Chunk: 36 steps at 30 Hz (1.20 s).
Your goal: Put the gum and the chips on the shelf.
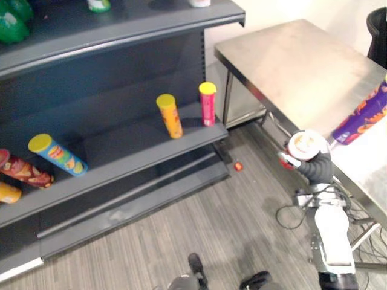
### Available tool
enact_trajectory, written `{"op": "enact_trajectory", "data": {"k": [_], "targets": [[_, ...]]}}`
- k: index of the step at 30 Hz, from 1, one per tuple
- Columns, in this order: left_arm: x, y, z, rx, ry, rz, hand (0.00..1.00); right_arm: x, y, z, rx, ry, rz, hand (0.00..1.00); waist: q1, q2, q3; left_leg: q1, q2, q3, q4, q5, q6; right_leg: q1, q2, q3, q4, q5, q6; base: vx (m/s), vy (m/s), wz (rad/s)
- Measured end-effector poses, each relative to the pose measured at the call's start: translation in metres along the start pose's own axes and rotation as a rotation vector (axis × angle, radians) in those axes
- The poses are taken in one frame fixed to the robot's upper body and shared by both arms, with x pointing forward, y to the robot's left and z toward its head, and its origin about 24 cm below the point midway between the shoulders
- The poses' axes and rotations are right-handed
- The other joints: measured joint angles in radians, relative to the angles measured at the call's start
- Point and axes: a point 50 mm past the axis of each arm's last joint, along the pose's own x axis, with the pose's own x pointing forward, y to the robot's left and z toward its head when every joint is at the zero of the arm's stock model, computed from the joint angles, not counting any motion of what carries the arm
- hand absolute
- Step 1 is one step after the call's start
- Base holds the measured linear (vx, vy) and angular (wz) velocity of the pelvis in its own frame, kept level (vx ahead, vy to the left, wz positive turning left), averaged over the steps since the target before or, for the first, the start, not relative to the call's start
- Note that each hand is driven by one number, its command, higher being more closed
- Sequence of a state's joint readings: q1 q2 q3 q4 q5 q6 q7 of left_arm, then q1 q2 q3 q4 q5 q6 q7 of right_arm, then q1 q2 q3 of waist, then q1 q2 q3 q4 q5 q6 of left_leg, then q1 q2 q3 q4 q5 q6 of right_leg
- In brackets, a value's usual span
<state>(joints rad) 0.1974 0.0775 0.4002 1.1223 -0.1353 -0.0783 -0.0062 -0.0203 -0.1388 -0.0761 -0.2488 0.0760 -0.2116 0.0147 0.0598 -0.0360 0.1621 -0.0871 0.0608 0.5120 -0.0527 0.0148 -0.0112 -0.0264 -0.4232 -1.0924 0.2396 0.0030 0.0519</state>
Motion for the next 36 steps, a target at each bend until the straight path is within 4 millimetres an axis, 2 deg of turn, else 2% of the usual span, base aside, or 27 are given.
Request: {"op": "enact_trajectory", "data": {"k": [3,8,11,13,15,16,17,19,20,21,22,24,26,27,29,30,31,32,33,34,35,36], "targets": [[0.000,-0.002,0.004,-0.002,-0.018,-0.014,0.00,-0.001,0.002,-0.008,0.002,0.037,0.020,1.00,0.002,0.000,0.000,0.007,0.001,-0.021,-0.037,0.041,0.016,0.006,0.015,0.000,0.000,-0.001,0.000,0.09,-0.044,0.20],[0.000,-0.004,0.004,-0.019,-0.022,-0.031,0.00,0.003,0.013,-0.013,0.022,0.050,0.063,1.00,0.010,-0.003,0.002,-0.003,0.004,-0.046,-0.014,0.036,0.021,0.027,0.017,0.000,0.001,0.000,0.000,0.07,-0.044,0.22],[0.000,-0.003,0.006,-0.048,-0.032,-0.026,0.00,0.008,0.033,-0.014,0.049,0.047,0.149,1.00,0.040,-0.018,0.013,-0.066,0.043,-0.062,0.167,-0.063,0.021,0.052,0.016,0.001,0.004,0.008,0.006,0.04,-0.026,0.11],[0.000,-0.003,0.006,-0.053,-0.031,-0.028,0.00,0.007,0.040,-0.015,0.058,0.051,0.188,1.00,0.057,-0.015,0.014,-0.090,0.061,-0.082,0.237,-0.118,0.020,0.071,0.012,0.007,0.022,0.022,0.006,0.00,0.065,0.21],[0.000,-0.004,0.006,-0.048,-0.030,-0.031,0.00,0.006,0.043,-0.016,0.061,0.058,0.208,1.00,0.056,-0.004,0.019,-0.085,0.055,-0.121,0.247,-0.142,0.035,0.068,-0.022,0.084,0.110,0.060,-0.047,0.06,0.161,0.53],[0.000,-0.006,0.007,-0.018,-0.034,-0.039,0.00,0.004,0.041,-0.017,0.052,0.065,0.213,1.00,0.049,0.005,0.024,-0.072,0.039,-0.166,0.248,-0.141,0.045,0.005,-0.056,0.263,0.242,0.119,-0.153,0.12,0.222,0.94],[0.001,-0.009,0.010,0.021,-0.041,-0.053,0.00,0.001,0.038,-0.020,0.046,0.081,0.212,1.00,0.031,0.029,0.038,-0.068,0.041,-0.231,0.251,-0.139,0.045,-0.082,0.000,0.544,0.306,0.083,-0.118,0.11,0.206,1.10],[0.003,-0.007,0.017,0.049,-0.057,-0.046,0.00,-0.007,0.037,-0.024,0.049,0.110,0.206,1.00,0.009,0.029,0.039,-0.062,0.029,-0.315,0.224,-0.126,0.069,-0.128,0.130,0.796,0.289,-0.042,-0.037,0.12,0.085,1.39],[0.003,-0.003,0.021,0.060,-0.073,-0.035,0.00,-0.012,0.036,-0.026,0.050,0.131,0.204,1.00,-0.005,0.017,0.041,-0.034,-0.009,-0.369,0.193,-0.114,0.077,-0.147,0.192,0.900,0.233,-0.080,-0.012,0.17,0.048,1.71],[0.003,-0.005,0.021,0.067,-0.071,-0.038,0.00,-0.015,0.035,-0.027,0.050,0.141,0.202,1.00,-0.011,0.014,0.042,-0.013,-0.044,-0.408,0.180,-0.113,0.077,-0.154,0.211,0.921,0.170,-0.084,-0.002,0.16,0.040,1.35],[0.003,-0.005,0.020,0.068,-0.070,-0.038,0.00,-0.016,0.035,-0.028,0.050,0.142,0.203,1.00,-0.013,0.013,0.043,-0.008,-0.054,-0.420,0.178,-0.111,0.074,-0.159,0.214,0.926,0.154,-0.083,0.000,0.16,0.026,1.20],[0.004,-0.009,0.024,0.087,-0.080,-0.049,0.00,-0.020,0.034,-0.026,0.052,0.143,0.202,1.00,-0.030,0.013,0.046,0.009,-0.113,-0.526,0.170,-0.108,0.069,-0.192,0.246,0.994,0.040,-0.068,0.022,0.17,-0.013,1.50],[0.005,-0.010,0.028,0.092,-0.089,-0.053,0.00,-0.023,0.032,-0.024,0.052,0.142,0.197,1.00,-0.038,0.011,0.045,0.014,-0.140,-0.603,0.162,-0.105,0.064,-0.209,0.262,1.062,0.001,-0.061,0.034,0.20,-0.112,1.63],[0.006,-0.011,0.031,0.093,-0.094,-0.055,0.00,-0.027,0.031,-0.021,0.053,0.140,0.196,1.00,-0.043,0.004,0.040,0.025,-0.156,-0.670,0.159,-0.112,0.057,-0.203,0.263,1.087,-0.026,-0.045,0.057,0.22,-0.171,1.50],[0.006,-0.006,0.027,0.088,-0.074,-0.038,0.00,-0.027,0.032,-0.019,0.073,0.131,0.191,1.00,-0.037,-0.005,0.036,0.034,-0.159,-0.723,0.162,-0.132,0.035,-0.165,0.255,1.051,-0.096,0.000,0.067,0.24,-0.241,1.34],[0.006,0.000,0.024,0.073,-0.057,-0.018,0.00,-0.025,0.032,-0.017,0.086,0.120,0.185,1.00,-0.031,-0.008,0.030,0.034,-0.140,-0.728,0.168,-0.157,0.024,-0.133,0.252,1.001,-0.127,0.026,0.067,0.29,-0.319,0.98],[0.005,-0.002,0.021,0.057,-0.050,-0.020,0.00,-0.024,0.032,-0.017,0.086,0.118,0.183,1.00,-0.030,0.005,0.024,0.024,-0.116,-0.715,0.172,-0.170,0.016,-0.125,0.261,0.969,-0.137,0.030,0.060,0.28,-0.324,1.14],[0.005,-0.008,0.018,0.035,-0.041,-0.032,0.00,-0.022,0.028,-0.013,0.098,0.100,0.166,1.00,-0.047,0.029,0.008,-0.012,-0.048,-0.637,0.171,-0.167,-0.003,-0.124,0.273,0.902,-0.144,0.014,0.036,0.29,-0.293,1.24],[0.005,-0.018,0.016,0.026,-0.033,-0.054,0.00,-0.018,0.025,-0.012,0.102,0.087,0.154,1.00,-0.059,0.049,0.007,-0.020,0.009,-0.566,0.152,-0.120,-0.030,-0.123,0.285,0.850,-0.144,0.007,0.024,0.19,-0.190,1.22],[0.005,-0.021,0.015,0.023,-0.030,-0.062,0.00,-0.017,0.023,-0.011,0.095,0.085,0.145,1.00,-0.060,0.052,0.006,-0.019,0.027,-0.540,0.136,-0.101,-0.052,-0.121,0.287,0.832,-0.143,0.002,0.017,0.20,-0.176,1.02],[0.006,-0.022,0.016,0.020,-0.028,-0.064,0.00,-0.016,0.017,-0.011,0.083,0.082,0.118,1.00,-0.065,0.053,0.006,-0.014,0.047,-0.463,0.110,-0.065,-0.079,-0.105,0.289,0.793,-0.146,-0.002,0.010,0.12,-0.102,0.69],[0.006,-0.022,0.017,0.021,-0.030,-0.064,0.00,-0.016,0.015,-0.011,0.081,0.082,0.107,1.00,-0.072,0.054,0.006,-0.011,0.051,-0.426,0.106,-0.059,-0.076,-0.091,0.289,0.780,-0.150,-0.002,0.010,0.16,-0.096,0.82]]}}
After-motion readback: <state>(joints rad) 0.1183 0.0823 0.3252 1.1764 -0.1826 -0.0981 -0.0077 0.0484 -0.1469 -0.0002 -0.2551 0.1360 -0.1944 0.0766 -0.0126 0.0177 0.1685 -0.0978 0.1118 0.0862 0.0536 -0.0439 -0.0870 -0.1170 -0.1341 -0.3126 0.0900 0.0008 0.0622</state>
